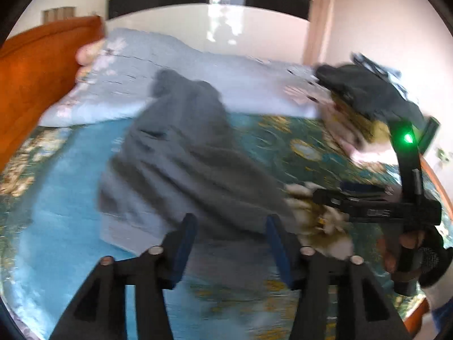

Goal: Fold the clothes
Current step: 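Lift the sweatshirt with both grippers and carry it onto the teal blanket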

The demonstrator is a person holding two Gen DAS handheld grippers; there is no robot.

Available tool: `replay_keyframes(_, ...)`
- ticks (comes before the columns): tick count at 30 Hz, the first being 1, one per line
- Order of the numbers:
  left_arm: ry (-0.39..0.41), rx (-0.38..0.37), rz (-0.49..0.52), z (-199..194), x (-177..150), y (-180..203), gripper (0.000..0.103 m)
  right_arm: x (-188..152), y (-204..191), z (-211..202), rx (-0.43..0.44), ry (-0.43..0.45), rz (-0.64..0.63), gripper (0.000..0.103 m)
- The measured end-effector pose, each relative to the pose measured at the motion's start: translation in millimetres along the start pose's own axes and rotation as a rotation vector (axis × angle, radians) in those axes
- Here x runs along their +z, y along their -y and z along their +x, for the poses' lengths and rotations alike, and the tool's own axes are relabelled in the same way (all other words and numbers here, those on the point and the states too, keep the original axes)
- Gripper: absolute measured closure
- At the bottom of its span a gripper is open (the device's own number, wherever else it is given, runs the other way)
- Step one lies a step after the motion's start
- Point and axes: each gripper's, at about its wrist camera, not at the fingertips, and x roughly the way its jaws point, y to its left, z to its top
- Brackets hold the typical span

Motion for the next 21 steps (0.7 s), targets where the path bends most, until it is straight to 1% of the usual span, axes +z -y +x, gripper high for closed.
replay_keyframes(2,0.016,0.056,-0.061,-1.9,6.4,-34.1,0.04,3.1,-1.0,7.7,0.064,-0.013,0.054,0.008)
replay_keyframes(3,0.016,0.073,-0.114,3.0,10.4,-56.5,0.04,6.2,0.0,15.2,0.093,-0.023,0.086,0.009)
replay_keyframes(4,0.013,0.086,-0.175,9.9,14.7,-80.8,0.04,8.3,1.4,22.6,0.104,-0.034,0.116,0.013)
replay_keyframes(6,-0.027,0.113,-0.254,32.0,22.1,-115.7,0.04,11.1,3.8,37.3,0.122,-0.06,0.175,0.027)
replay_keyframes(7,-0.054,0.116,-0.282,46.0,25.4,-129.5,0.04,11.9,4.5,44.8,0.134,-0.078,0.205,0.038)
replay_keyframes(8,-0.08,0.115,-0.307,60.4,28.6,-142.6,0.04,12.8,5.2,52.3,0.147,-0.095,0.235,0.044)
replay_keyframes(9,-0.098,0.111,-0.327,72.5,30.9,-152.2,0.04,12.7,5.2,57.9,0.165,-0.112,0.259,0.045)
replay_keyframes(12,-0.153,0.049,-0.401,108.1,32.2,-173.5,0.04,10.8,-2.0,72.8,0.217,-0.159,0.316,0.052)
replay_keyframes(14,-0.193,-0.048,-0.469,127.0,31.0,-184.0,0.04,8.0,-5.8,78.5,0.246,-0.175,0.339,0.061)
replay_keyframes(15,-0.21,-0.085,-0.493,134.3,29.9,-186.9,0.04,6.6,-7.5,79.9,0.252,-0.178,0.346,0.061)
replay_keyframes(16,-0.226,-0.104,-0.5,140.9,28.3,-186.8,0.04,4.9,-9.4,81.9,0.258,-0.184,0.352,0.065)
replay_keyframes(17,-0.243,-0.117,-0.501,147.4,26.7,-186.0,0.04,3.0,-11.4,84.2,0.264,-0.19,0.358,0.071)
replay_keyframes(18,-0.265,-0.119,-0.501,154.1,24.0,-185.0,0.04,1.3,-12.1,85.7,0.27,-0.197,0.367,0.075)
replay_keyframes(19,-0.274,-0.119,-0.506,157.0,20.7,-182.4,0.04,-0.8,-11.6,86.6,0.273,-0.197,0.379,0.083)
replay_keyframes(20,-0.268,-0.121,-0.513,156.8,18.5,-181.7,0.04,-3.0,-10.9,87.4,0.275,-0.197,0.393,0.085)
replay_keyframes(21,-0.255,-0.127,-0.522,154.6,16.9,-181.8,0.042,-4.7,-9.3,86.4,0.287,-0.19,0.416,0.091)
